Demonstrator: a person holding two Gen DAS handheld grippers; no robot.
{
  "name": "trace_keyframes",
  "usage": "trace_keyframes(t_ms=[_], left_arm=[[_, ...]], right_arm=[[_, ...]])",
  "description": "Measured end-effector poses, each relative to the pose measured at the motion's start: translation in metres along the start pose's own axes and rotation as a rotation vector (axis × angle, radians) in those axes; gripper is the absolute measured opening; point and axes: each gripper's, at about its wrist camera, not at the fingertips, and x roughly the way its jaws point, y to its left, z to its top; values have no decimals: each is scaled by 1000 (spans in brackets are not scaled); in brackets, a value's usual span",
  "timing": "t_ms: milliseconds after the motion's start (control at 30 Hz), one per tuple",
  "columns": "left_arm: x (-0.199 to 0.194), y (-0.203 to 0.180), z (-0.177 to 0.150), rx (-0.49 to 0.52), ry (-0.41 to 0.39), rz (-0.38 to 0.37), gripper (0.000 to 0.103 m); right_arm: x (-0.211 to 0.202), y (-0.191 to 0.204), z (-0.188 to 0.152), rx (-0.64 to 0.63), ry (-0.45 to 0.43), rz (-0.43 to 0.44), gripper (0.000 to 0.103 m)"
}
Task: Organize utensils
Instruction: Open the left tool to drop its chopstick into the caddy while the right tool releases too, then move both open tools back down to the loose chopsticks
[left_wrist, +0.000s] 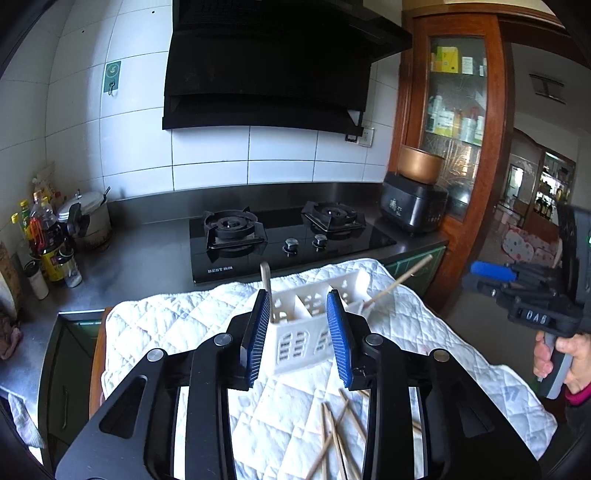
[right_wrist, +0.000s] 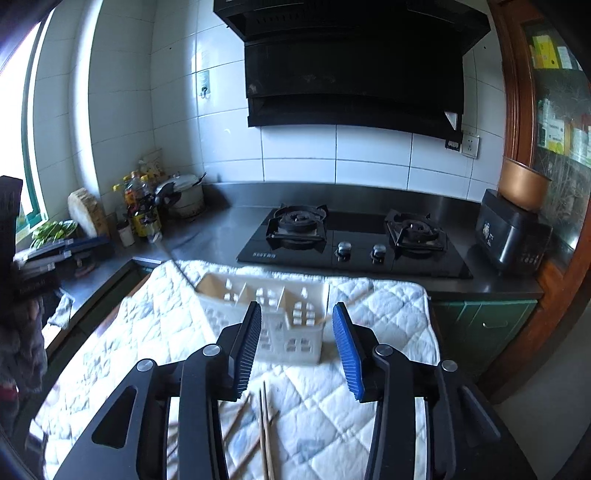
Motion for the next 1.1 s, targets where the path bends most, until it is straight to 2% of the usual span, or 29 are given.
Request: trace_keyframes(t_ms=[167, 300, 467, 633, 800, 933, 1100], left_arm=[[-25, -4, -40, 6, -1, -11, 35], [-32, -9, -80, 23, 33, -11, 35], [-26, -7, -127, 4, 111, -12, 35], [-19, 3, -161, -38, 173, -1, 35], [-16, 10, -186, -34, 221, 30, 35], [-16, 14, -198, -22, 247, 43, 35], [-15, 18, -209, -3, 281, 55, 35]], right_arm=[[-6, 4, -68, 1, 79, 14, 40], [1, 3, -123, 22, 162, 24, 40], [18, 7, -170, 19, 255, 33, 31], [36, 11, -190, 1, 301, 48, 25], [49, 15, -195, -15, 324, 64, 20], [57, 17, -195, -30, 342, 64, 13], [63, 19, -196, -34, 351, 75, 13]])
